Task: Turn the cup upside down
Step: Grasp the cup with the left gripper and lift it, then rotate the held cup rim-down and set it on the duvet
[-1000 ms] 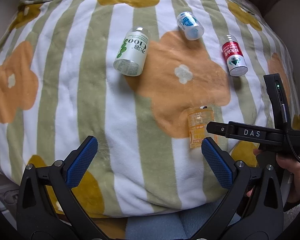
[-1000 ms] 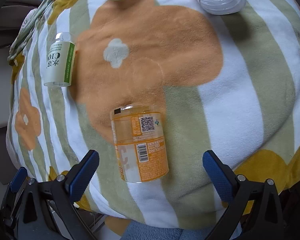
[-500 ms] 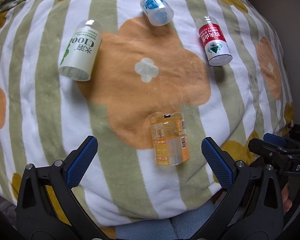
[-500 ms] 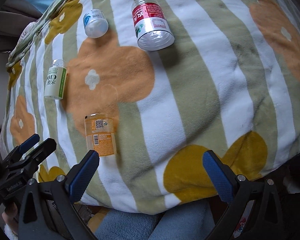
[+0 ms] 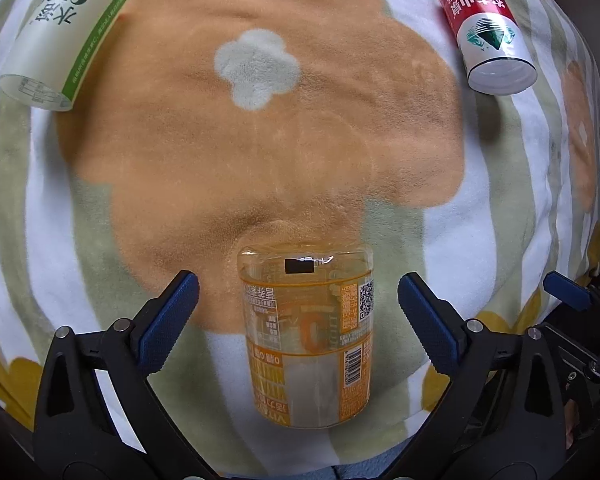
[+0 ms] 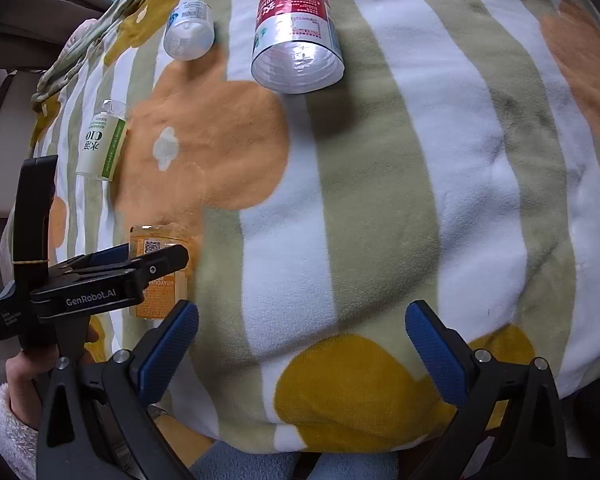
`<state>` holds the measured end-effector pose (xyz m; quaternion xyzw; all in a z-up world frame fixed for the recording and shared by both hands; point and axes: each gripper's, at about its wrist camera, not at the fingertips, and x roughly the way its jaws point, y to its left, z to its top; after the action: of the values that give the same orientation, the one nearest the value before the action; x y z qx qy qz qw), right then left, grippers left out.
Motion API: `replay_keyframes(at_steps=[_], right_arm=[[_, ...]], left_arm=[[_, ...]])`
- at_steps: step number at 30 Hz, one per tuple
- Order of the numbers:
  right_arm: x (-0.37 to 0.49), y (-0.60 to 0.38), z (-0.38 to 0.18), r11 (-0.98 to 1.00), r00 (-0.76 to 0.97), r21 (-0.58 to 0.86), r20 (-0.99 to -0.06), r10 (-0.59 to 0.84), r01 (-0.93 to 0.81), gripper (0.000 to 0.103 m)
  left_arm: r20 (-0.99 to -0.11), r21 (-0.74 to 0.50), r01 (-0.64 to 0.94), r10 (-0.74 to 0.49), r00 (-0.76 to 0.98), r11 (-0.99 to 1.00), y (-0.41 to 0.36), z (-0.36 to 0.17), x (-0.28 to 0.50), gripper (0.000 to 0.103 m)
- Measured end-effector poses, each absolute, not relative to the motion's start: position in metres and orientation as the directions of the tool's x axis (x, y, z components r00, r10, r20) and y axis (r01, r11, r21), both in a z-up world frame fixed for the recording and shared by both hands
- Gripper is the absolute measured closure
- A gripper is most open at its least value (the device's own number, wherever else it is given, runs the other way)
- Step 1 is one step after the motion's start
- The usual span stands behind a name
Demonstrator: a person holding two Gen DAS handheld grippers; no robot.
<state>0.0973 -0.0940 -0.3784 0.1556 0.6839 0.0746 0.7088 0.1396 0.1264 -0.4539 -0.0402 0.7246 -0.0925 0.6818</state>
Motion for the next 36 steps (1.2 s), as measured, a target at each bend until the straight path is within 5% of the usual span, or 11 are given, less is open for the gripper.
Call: replay_keyframes(at_steps=[7, 18, 26, 36], right_arm=[[0.105, -0.088, -0.387, 0.928, 0.054, 0.368, -0.929, 0.365, 0.054, 0.000], [0.110, -0.084, -0.387, 0.923, 0.061, 0.385, -0.922, 0.383, 0.027, 0.000], [0.111, -0.081, -0.394, 0.927, 0.075, 0.374, -0.925, 0.372, 0.007, 0.000], [0.102, -0.087, -0.406, 0.929, 0.075, 0.368, -0.928, 0.365, 0.031, 0.000]], left_arm=[[-0.980, -0.183, 0.070, -0.177, -0.092, 0.981, 0.125, -0.468, 0.133, 0.048], [-0.953, -0.256, 0.056, -0.262, 0.150, 0.965, 0.146, -0.431, 0.134, 0.048], [-0.784, -0.185, 0.189, -0.261, 0.563, 0.964, 0.142, -0.406, 0.153, 0.048], [-0.768, -0.241, 0.128, -0.270, 0.581, 0.962, 0.147, -0.443, 0.148, 0.048]])
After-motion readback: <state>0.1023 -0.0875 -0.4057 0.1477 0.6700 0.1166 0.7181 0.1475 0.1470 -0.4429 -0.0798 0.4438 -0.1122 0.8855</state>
